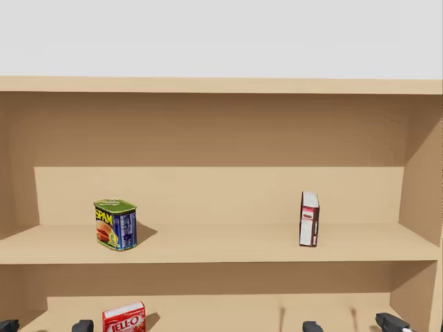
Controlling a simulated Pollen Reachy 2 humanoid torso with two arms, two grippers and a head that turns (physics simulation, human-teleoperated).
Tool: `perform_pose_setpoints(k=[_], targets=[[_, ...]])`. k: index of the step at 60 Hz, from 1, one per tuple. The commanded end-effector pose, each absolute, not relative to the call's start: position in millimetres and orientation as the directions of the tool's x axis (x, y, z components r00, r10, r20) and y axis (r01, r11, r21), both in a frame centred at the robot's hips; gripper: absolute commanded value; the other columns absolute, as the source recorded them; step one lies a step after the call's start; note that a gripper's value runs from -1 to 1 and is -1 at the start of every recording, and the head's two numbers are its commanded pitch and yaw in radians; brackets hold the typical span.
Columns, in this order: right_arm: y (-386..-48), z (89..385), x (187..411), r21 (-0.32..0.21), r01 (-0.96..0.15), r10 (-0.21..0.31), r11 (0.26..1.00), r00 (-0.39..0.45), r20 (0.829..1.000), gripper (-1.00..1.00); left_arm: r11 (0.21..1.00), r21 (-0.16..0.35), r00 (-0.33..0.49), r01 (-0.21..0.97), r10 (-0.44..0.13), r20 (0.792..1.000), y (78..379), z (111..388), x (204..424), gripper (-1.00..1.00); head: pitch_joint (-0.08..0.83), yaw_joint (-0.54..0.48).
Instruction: Retrieve the gelatin box from the shelves.
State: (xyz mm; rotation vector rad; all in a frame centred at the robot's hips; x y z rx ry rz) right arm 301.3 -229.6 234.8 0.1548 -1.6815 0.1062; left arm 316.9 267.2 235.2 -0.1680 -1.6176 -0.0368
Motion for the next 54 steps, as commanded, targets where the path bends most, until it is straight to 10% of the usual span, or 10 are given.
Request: perform_pose_setpoints(k=[1, 54], targets=[[-225.0, 229.7, 299.0, 0.062, -0.156, -0.077, 0.986, -0.096, 0.992, -1.0, 0.99, -0.062, -0.053, 0.126, 0.069, 0.996, 266.4, 233.3, 316.9, -1.0, 0.002, -0.03], [-226.9, 232.6, 298.3, 0.032, -0.151, -0.047, 0.988, -0.095, 0.994, -1.0, 0.981, -0.043, -0.113, 0.191, 0.065, 0.991, 257.8, 239.7, 303.3, -1.0, 0.409, 0.24]])
